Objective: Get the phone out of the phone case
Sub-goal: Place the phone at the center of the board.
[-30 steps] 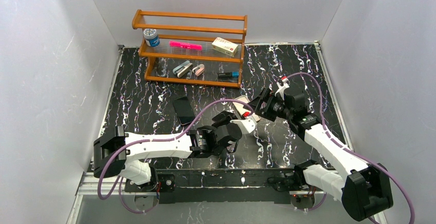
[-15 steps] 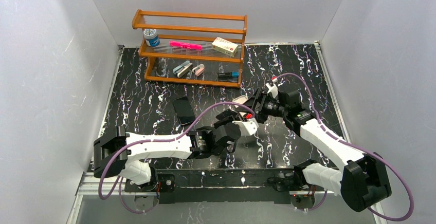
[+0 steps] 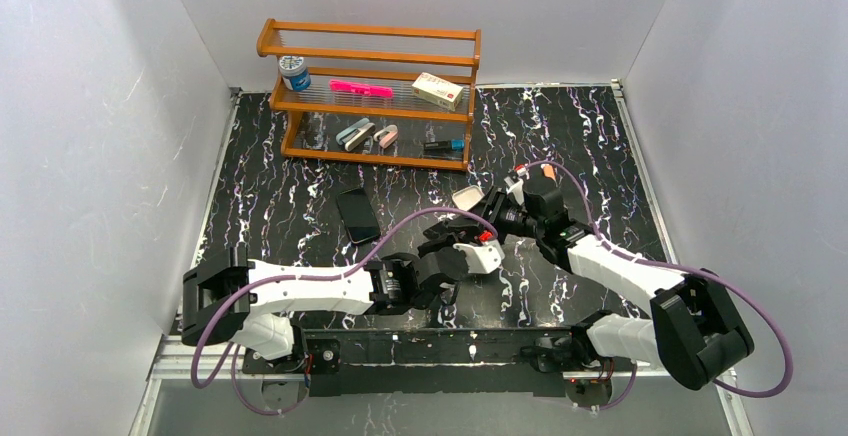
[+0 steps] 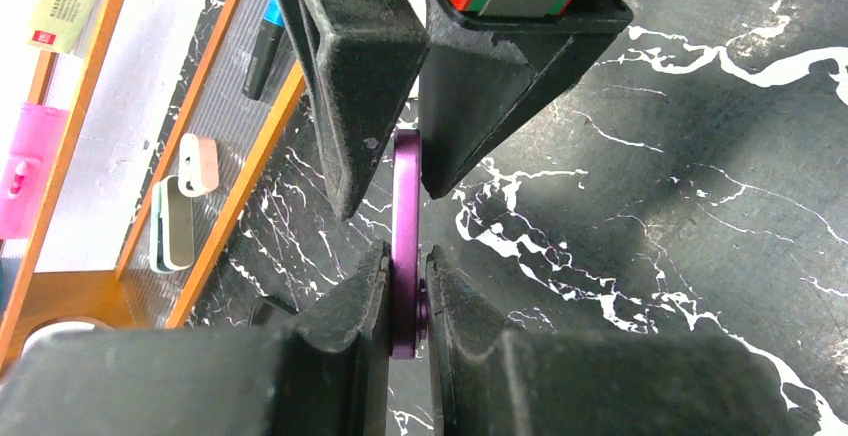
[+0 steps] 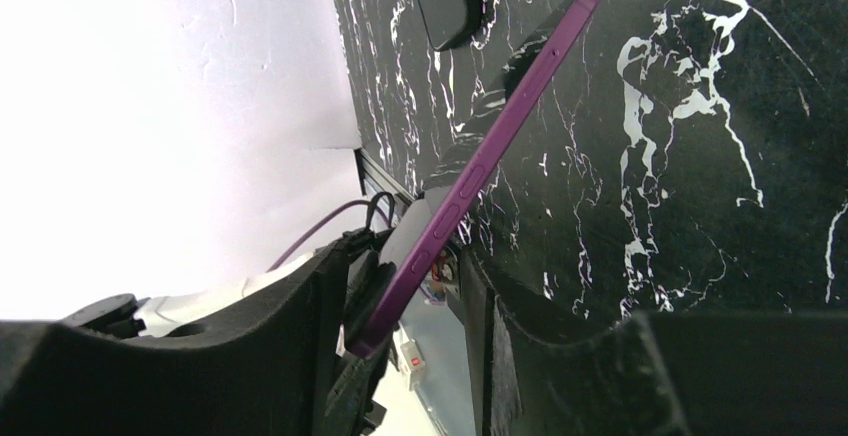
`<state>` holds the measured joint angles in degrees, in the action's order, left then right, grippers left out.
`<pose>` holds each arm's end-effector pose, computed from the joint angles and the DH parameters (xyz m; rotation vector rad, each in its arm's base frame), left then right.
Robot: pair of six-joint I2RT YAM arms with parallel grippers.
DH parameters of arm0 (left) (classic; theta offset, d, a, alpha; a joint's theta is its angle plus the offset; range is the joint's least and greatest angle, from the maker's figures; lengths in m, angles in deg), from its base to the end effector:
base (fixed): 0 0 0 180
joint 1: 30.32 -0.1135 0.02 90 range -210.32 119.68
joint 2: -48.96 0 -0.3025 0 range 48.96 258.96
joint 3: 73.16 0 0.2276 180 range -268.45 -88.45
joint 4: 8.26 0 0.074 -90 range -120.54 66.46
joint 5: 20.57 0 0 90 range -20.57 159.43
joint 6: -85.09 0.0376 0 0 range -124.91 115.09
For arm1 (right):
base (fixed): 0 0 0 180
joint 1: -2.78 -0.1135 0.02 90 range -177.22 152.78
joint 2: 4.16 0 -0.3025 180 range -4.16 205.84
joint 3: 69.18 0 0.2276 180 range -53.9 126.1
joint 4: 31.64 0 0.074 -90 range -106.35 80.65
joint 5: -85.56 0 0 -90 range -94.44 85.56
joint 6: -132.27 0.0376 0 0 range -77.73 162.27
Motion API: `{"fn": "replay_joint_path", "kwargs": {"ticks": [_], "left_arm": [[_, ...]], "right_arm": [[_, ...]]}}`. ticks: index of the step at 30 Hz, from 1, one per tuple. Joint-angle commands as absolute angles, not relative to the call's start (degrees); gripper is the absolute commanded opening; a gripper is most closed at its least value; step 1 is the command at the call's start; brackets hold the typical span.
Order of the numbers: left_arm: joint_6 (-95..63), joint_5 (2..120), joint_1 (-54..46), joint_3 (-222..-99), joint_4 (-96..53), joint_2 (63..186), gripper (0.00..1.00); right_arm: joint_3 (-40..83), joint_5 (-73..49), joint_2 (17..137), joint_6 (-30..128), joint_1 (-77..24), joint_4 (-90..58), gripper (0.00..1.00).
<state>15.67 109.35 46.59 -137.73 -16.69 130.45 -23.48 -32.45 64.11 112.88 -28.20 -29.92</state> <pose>0.0883 -0.2730 0.3024 1.1147 1.5455 0.0399 0.1760 0.1263 0.2631 0.4329 2.2986 1.5197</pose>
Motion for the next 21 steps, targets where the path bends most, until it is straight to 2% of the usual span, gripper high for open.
{"fn": "replay_joint_path", "kwargs": {"ticks": [1,14,17,21], "left_arm": [[15.43,110.66,47.89,-137.38,-13.70,127.66,0.00],[11.50,110.80,48.63,-134.22,-13.66,122.88,0.00],[10.05,111.64,48.61,-134.20,-14.61,122.31,0.08],[8.11,113.39,48.54,-134.56,-15.56,122.13,0.24]], "right_arm": [[-23.39,-30.85,65.63,115.22,-28.81,-36.36,0.45],[-23.86,-32.56,70.31,115.57,-29.41,-43.93,0.01],[-23.30,-32.19,71.08,113.26,-29.43,-44.37,0.01],[-23.00,-31.73,71.89,110.21,-29.06,-46.20,0.01]]}}
